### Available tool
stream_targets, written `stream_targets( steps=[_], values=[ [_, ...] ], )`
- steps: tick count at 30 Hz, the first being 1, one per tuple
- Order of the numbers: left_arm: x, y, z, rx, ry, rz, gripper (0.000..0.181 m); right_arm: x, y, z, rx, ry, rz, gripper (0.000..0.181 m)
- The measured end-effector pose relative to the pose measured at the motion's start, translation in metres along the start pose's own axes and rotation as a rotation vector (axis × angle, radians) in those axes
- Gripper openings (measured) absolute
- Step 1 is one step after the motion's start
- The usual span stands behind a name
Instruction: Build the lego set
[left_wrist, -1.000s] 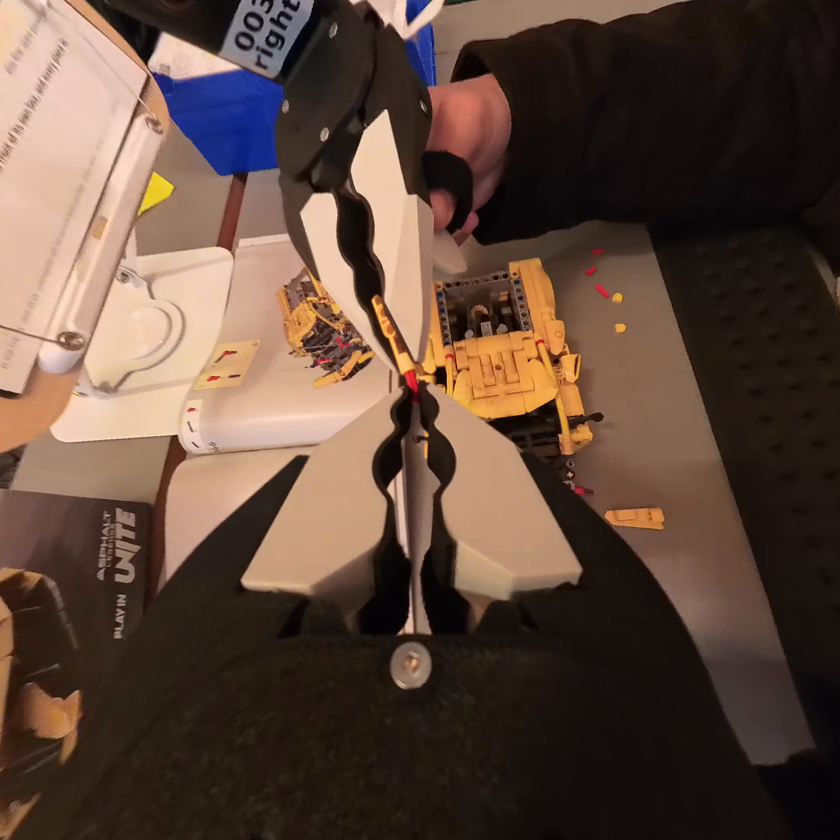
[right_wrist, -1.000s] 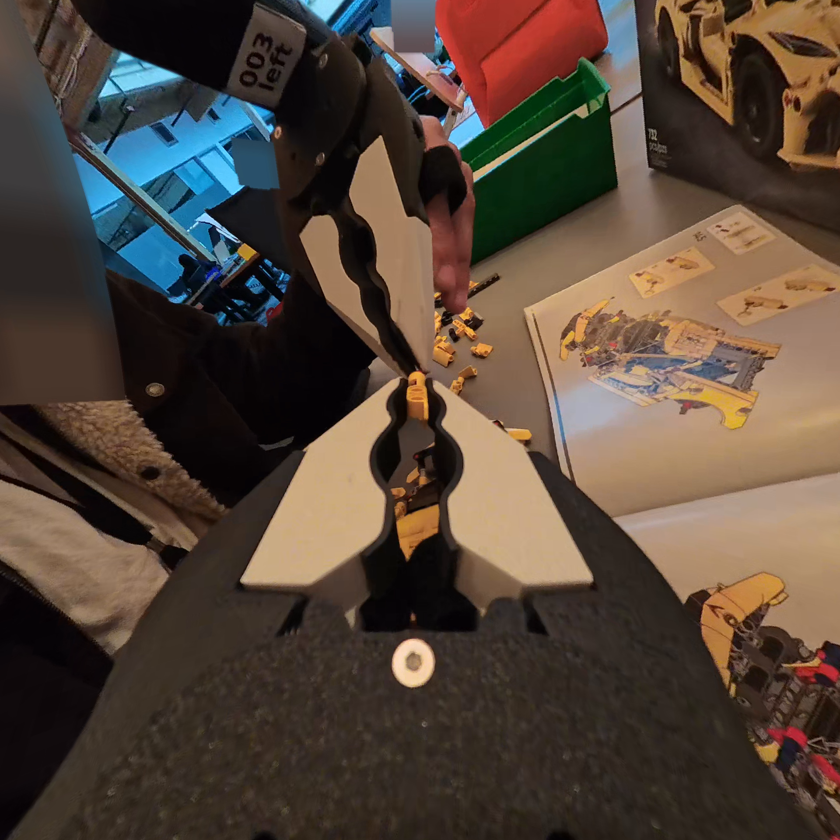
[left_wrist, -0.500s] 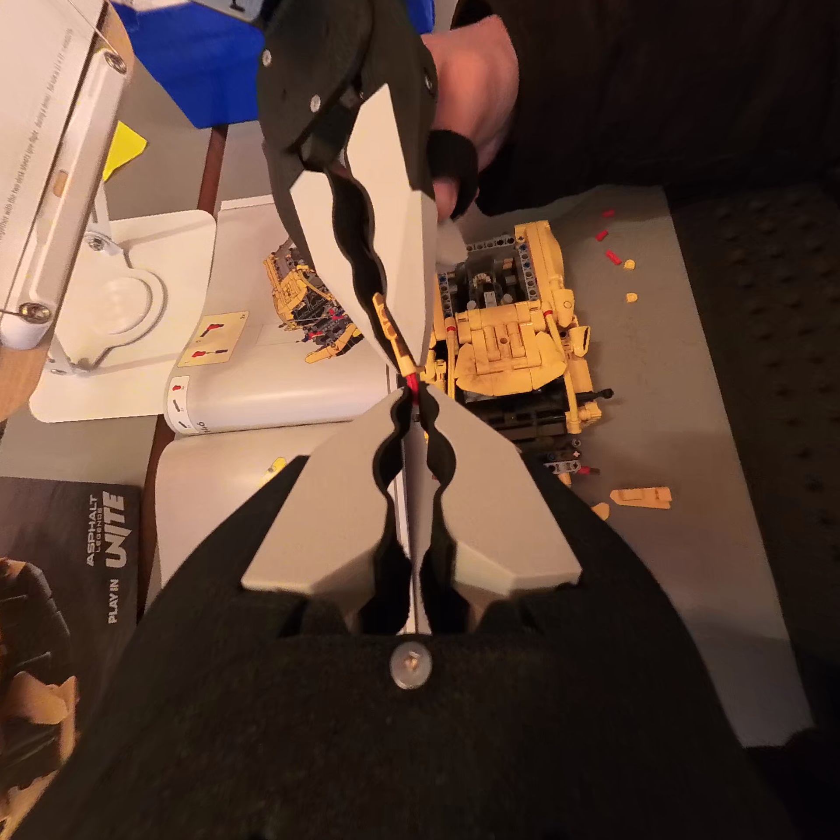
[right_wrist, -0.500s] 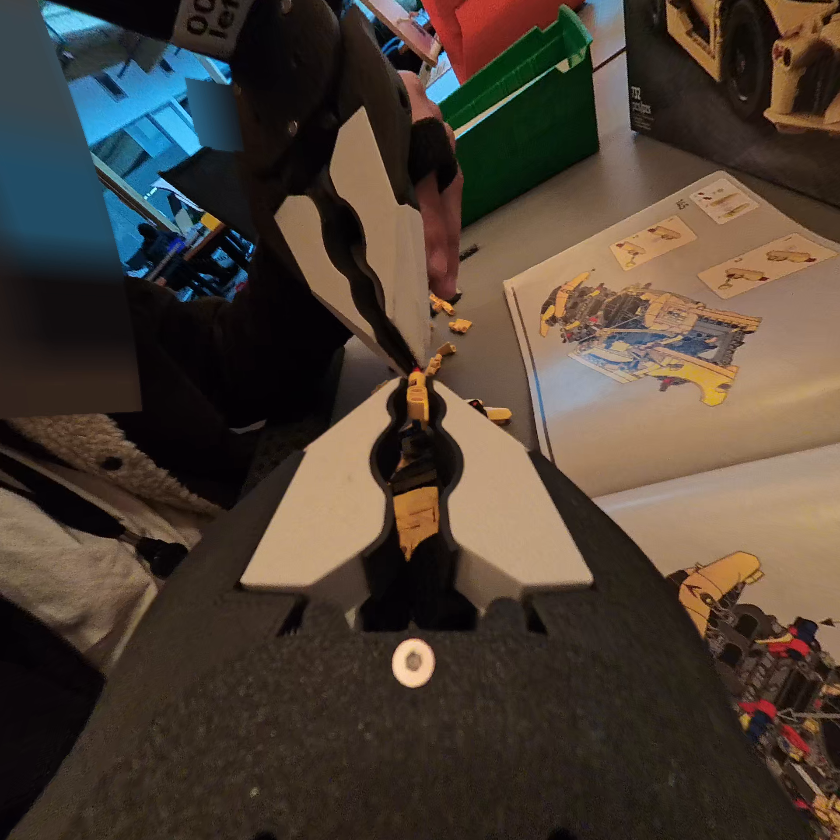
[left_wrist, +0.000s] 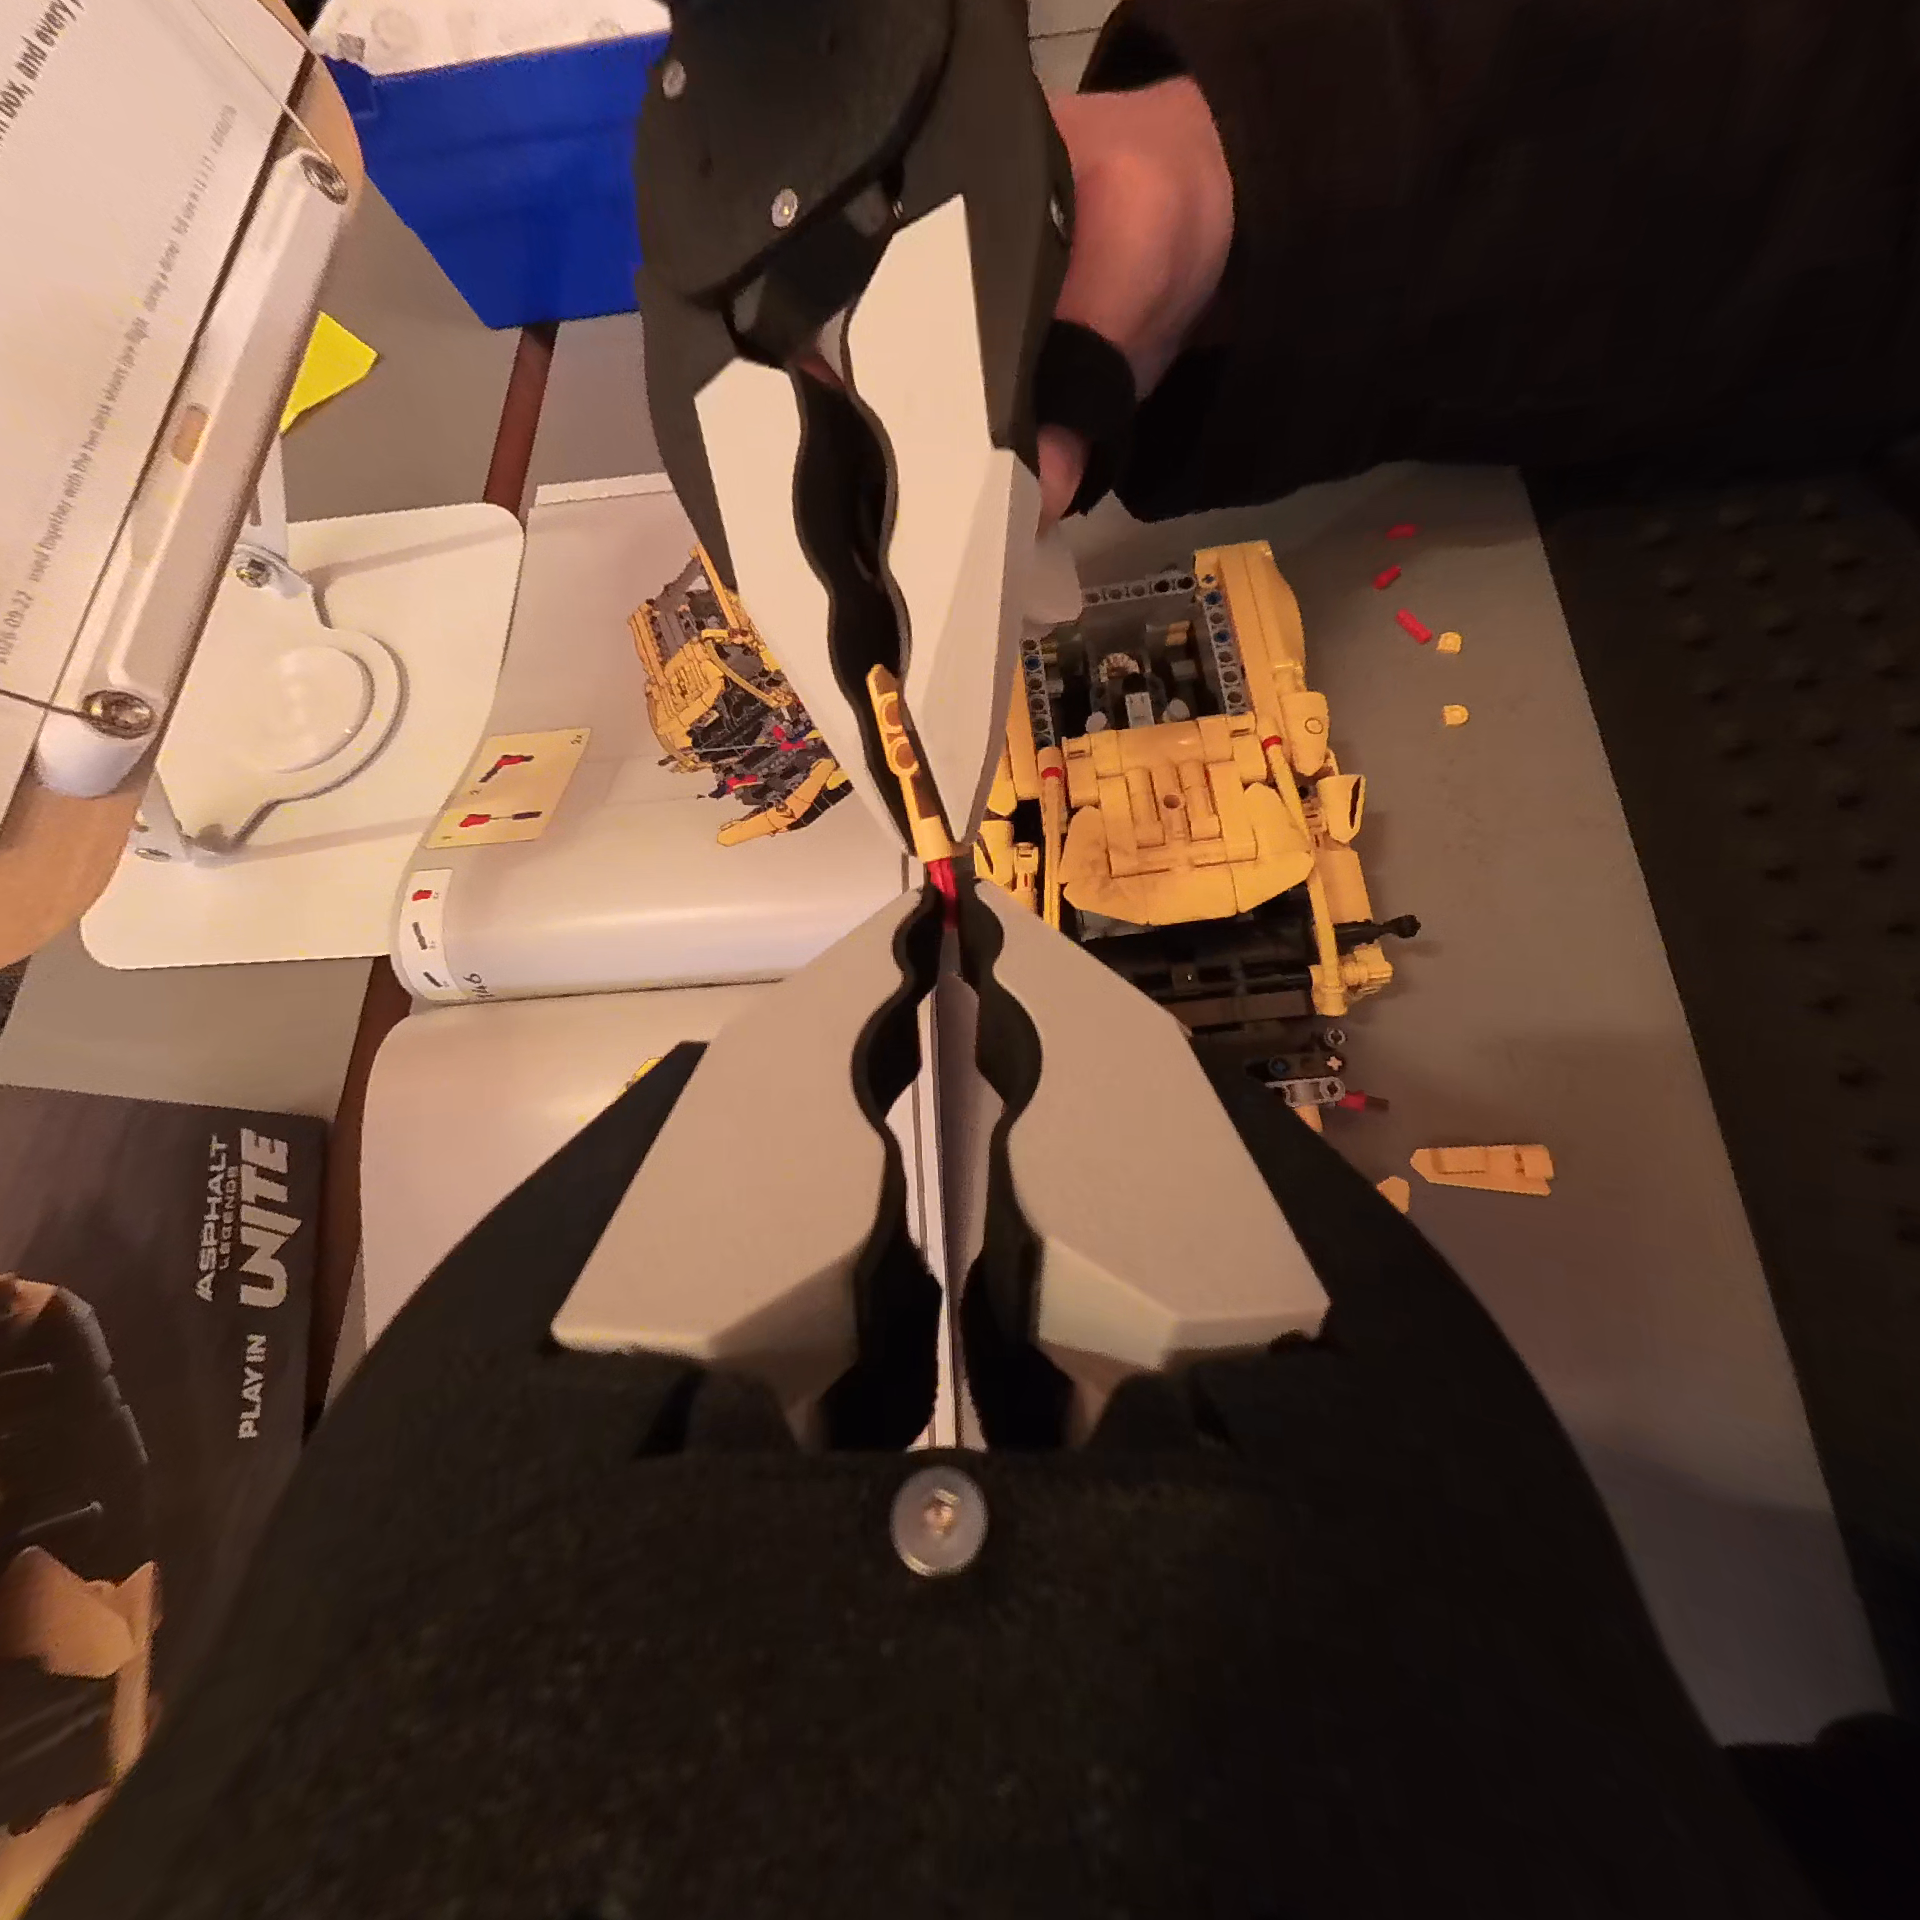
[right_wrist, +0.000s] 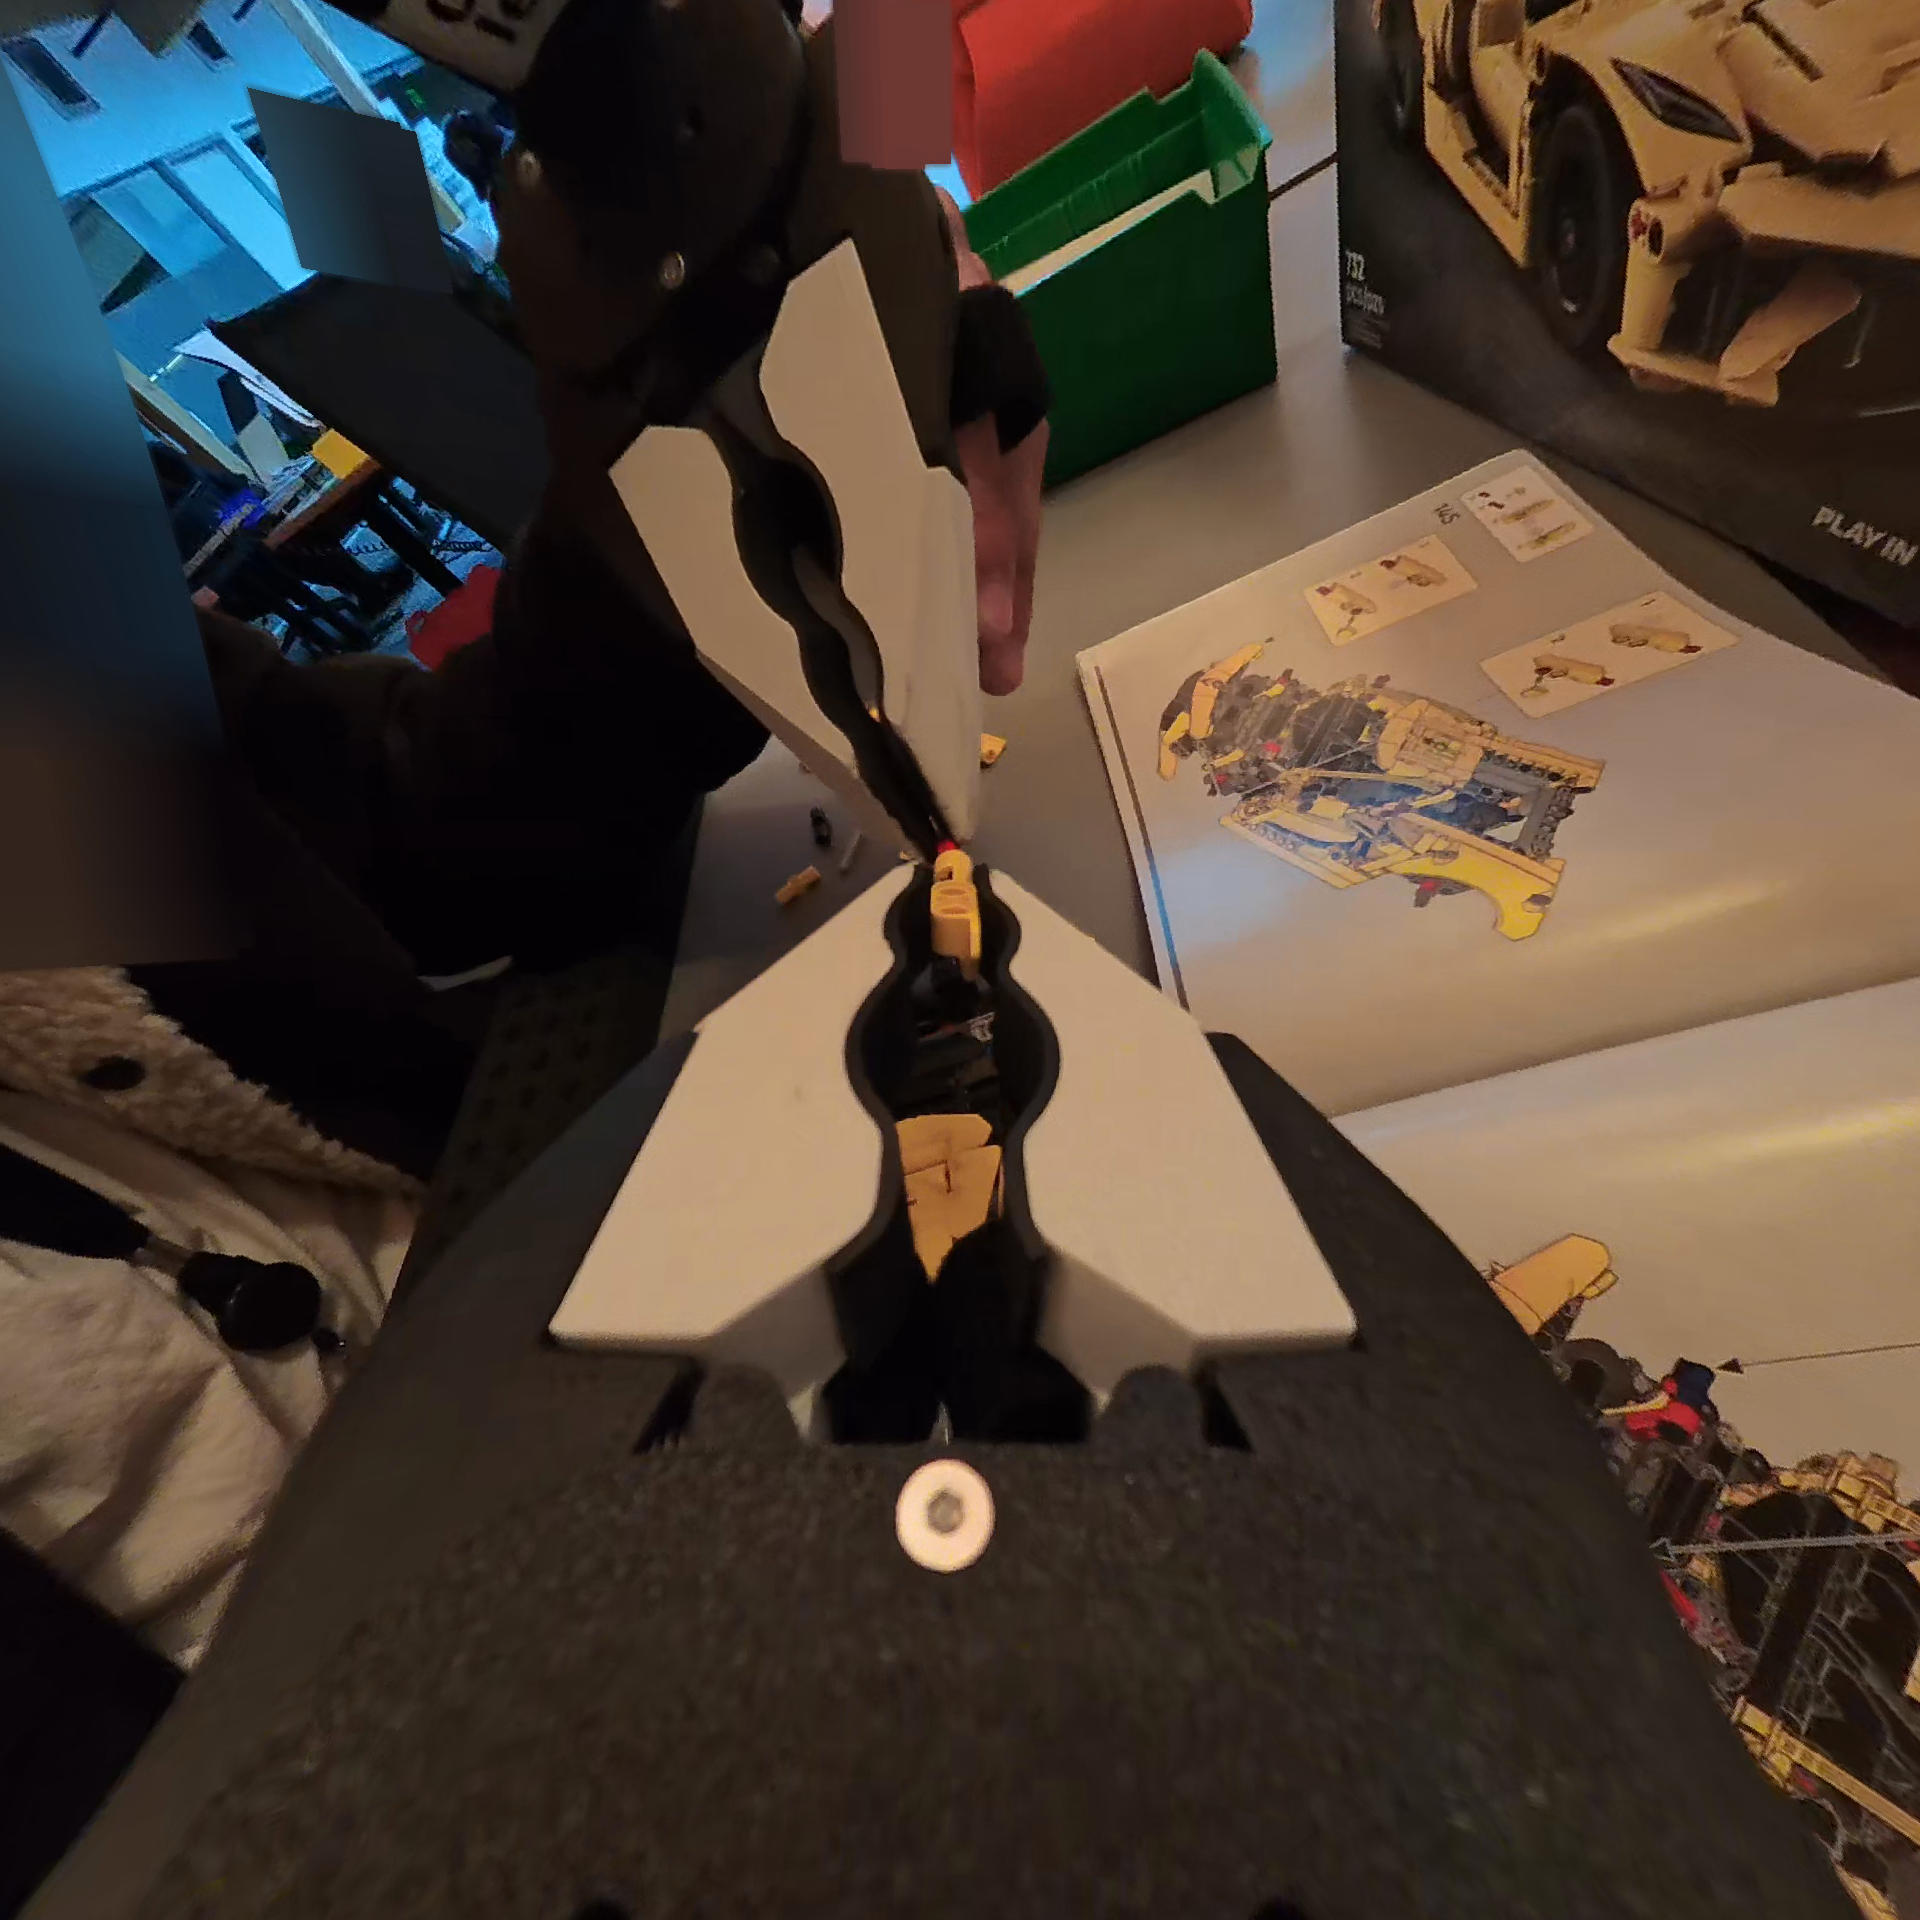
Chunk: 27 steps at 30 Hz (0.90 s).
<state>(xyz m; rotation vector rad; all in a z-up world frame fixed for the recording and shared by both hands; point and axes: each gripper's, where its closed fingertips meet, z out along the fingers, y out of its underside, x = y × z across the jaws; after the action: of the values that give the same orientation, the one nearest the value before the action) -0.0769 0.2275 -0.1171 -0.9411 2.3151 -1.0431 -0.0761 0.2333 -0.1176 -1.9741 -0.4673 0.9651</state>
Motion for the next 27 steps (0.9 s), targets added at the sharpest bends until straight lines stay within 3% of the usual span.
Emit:
stream_targets(
  steps=[9,14,18,27],
  values=[
    [-0.003,0.002,0.004,-0.001,-0.007,0.003,0.001,0.005,0.002,0.000,0.003,0.012,0.014,0.006],
    [-0.004,-0.002,0.001,0.050,0.002,-0.037,0.002,0.003,-0.004,-0.003,0.055,-0.025,0.030,0.006],
    [-0.011,-0.019,-0.007,0.168,-0.028,-0.075,0.003,-0.002,-0.019,-0.015,0.161,-0.079,0.054,0.006],
    [-0.010,-0.023,-0.005,0.160,-0.045,-0.046,0.002,-0.008,-0.022,-0.021,0.181,-0.096,0.043,0.006]
  ],
)
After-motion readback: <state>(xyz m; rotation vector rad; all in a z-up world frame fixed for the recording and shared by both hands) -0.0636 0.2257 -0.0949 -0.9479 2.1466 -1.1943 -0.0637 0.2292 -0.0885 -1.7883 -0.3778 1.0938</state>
